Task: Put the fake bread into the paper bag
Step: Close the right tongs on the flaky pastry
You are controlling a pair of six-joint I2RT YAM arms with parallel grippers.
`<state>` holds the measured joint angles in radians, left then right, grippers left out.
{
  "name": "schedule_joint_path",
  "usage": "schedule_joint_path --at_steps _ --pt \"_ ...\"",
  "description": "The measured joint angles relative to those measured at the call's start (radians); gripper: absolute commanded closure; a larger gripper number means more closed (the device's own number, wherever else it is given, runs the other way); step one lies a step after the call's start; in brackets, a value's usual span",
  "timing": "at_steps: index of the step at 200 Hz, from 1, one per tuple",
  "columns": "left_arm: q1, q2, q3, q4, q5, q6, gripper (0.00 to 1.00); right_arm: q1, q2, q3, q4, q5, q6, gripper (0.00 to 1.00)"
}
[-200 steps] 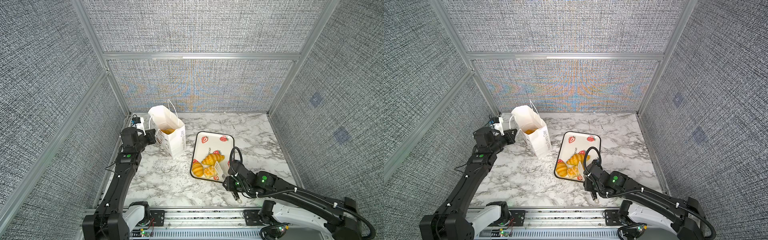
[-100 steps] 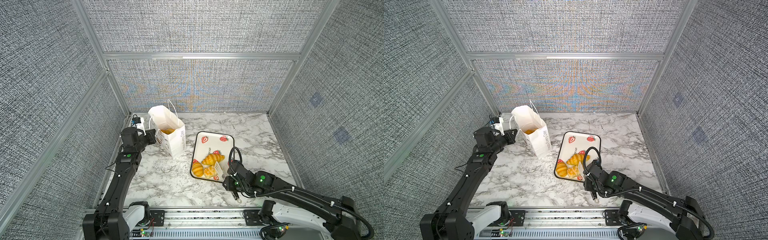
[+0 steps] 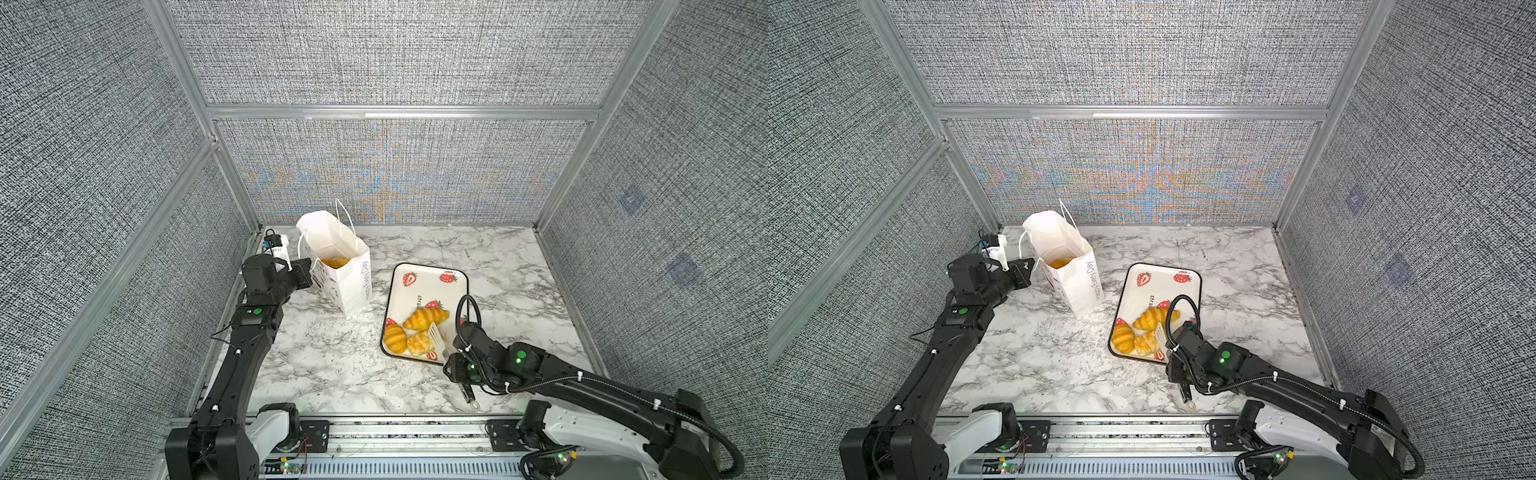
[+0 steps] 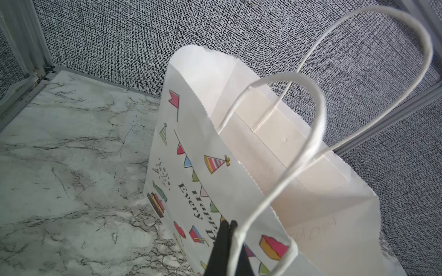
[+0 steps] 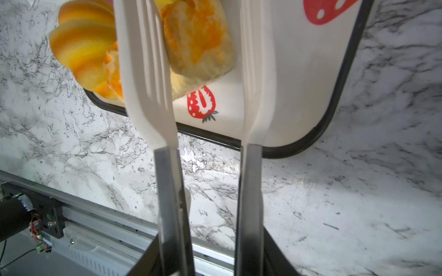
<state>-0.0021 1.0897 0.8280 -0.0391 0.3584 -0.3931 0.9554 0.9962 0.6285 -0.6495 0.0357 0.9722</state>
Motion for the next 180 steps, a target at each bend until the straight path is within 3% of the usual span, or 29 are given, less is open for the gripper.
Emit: schedule_joint_path --at_steps 90,180 --pt "0.0 0.008 0.002 -0.001 -0.013 0.004 1.0 -0.012 -0.04 0.031 -0.014 0.012 -0.008 0.68" --pt "0.0 0.006 0.002 -0.001 -0.015 0.008 1.0 -0.025 -0.096 0.041 -0.053 0.019 -0.019 0.7"
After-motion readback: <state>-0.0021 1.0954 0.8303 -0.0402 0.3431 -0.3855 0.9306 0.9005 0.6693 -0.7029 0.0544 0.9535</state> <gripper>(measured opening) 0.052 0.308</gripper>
